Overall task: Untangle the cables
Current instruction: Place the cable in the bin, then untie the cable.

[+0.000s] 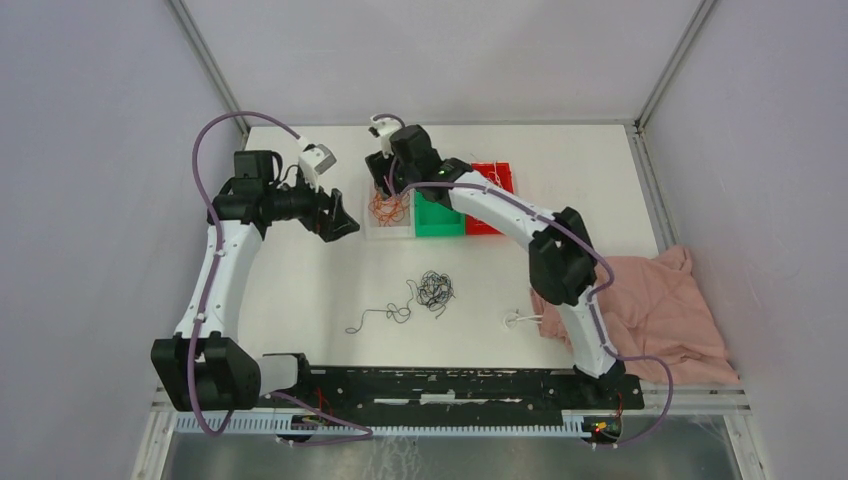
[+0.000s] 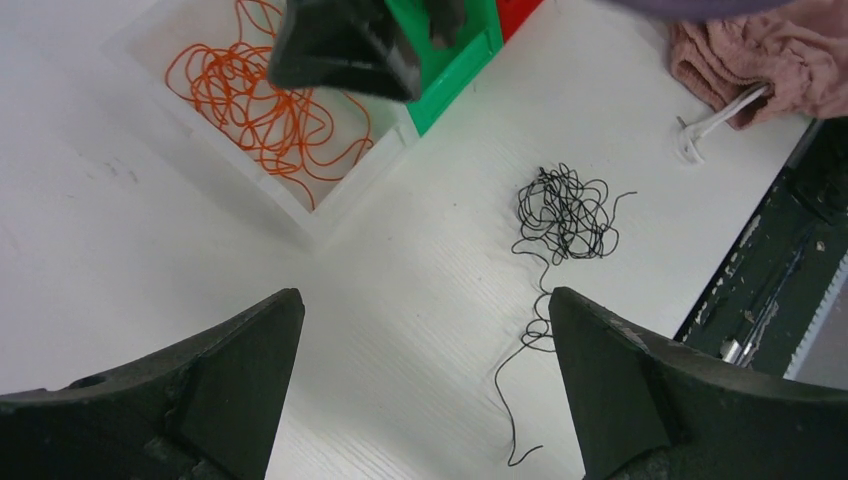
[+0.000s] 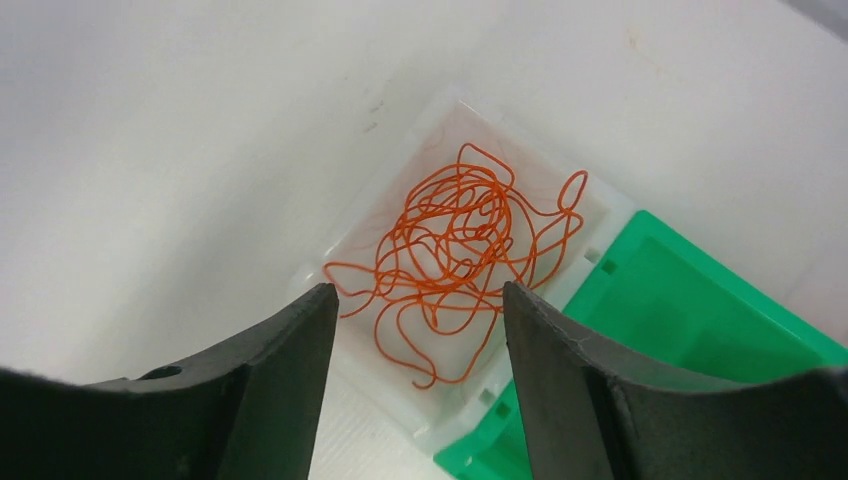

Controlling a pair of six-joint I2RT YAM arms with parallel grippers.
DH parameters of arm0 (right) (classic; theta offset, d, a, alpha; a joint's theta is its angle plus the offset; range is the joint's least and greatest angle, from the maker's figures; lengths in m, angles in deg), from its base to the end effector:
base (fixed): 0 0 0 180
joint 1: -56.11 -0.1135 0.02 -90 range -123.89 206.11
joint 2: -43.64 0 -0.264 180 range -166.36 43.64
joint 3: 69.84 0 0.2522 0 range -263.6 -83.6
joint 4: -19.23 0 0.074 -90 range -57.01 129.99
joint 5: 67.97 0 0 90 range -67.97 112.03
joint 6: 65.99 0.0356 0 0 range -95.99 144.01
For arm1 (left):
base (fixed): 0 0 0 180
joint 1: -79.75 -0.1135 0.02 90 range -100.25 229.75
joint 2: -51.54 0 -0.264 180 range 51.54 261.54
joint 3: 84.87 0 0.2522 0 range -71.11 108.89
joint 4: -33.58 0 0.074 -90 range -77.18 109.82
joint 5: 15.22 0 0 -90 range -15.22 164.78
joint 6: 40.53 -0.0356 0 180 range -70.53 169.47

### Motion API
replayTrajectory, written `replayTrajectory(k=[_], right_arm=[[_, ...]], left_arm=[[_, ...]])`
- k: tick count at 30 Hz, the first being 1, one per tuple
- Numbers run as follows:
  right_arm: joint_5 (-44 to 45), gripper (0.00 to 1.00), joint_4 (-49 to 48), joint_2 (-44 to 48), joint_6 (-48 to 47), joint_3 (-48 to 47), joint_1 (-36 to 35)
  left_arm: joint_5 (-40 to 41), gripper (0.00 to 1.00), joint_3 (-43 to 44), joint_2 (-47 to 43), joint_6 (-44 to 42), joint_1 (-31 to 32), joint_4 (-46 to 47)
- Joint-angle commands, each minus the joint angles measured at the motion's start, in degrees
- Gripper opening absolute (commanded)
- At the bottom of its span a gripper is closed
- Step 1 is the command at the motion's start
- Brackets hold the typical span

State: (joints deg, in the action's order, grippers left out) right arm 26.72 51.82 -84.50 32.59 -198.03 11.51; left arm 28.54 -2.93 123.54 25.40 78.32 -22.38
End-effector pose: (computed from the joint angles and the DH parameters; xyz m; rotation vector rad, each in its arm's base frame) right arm 0.3777 0.3683 0.2625 -0.6248 2.0794 0.4531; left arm 0.2559 -0.0193 0.3371 0.7823 2.0271 -0.7008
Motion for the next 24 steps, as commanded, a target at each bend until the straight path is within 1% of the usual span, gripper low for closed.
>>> replayTrajectory(k=[1,4,6,9,11,16,18,22,24], right_arm=[[-5.77,0.7,-6.31,15.25,1.45,7.8,-0.05],[-8.16,0.72,-10.37,23.59,1.99,20.58,-0.05],[-7.57,0.73,-13.11,29.92,2.25,29.16,-0.05],[-4.89,0.73,-16.14,37.59,3.16,40.23,0.04],[-3.14,0.73,-17.39,41.82,4.25,45.81,0.17],[1.7,0.73,-18.22,50.41,6.49,54.57,0.43],[2.95,0.72,-18.57,53.16,7.23,56.9,0.63],[3.66,0.71,-17.07,55.84,8.93,58.47,0.92],[3.74,0.71,-16.9,56.86,9.48,59.14,0.92]], left_arm=[[-6.16,0.99,1.28,0.39,-12.95,-0.03,-9.66],[-5.0,0.95,-0.18,1.48,-21.02,1.64,-16.41],[-2.53,0.92,-1.76,2.54,-25.56,4.28,-20.34],[2.04,0.91,-7.1,3.05,-28.57,9.59,-21.34],[5.71,0.9,-10.23,3.18,-29.44,13.56,-19.83],[11.54,0.9,-16.16,4.69,-30.4,21.84,-15.38],[13.42,0.88,-17.8,5.69,-30.33,24.1,-12.95],[16.77,0.83,-19.74,7.7,-30.34,26.56,-8.55],[17.96,0.79,-20.66,8.68,-30.33,27.07,-6.51]])
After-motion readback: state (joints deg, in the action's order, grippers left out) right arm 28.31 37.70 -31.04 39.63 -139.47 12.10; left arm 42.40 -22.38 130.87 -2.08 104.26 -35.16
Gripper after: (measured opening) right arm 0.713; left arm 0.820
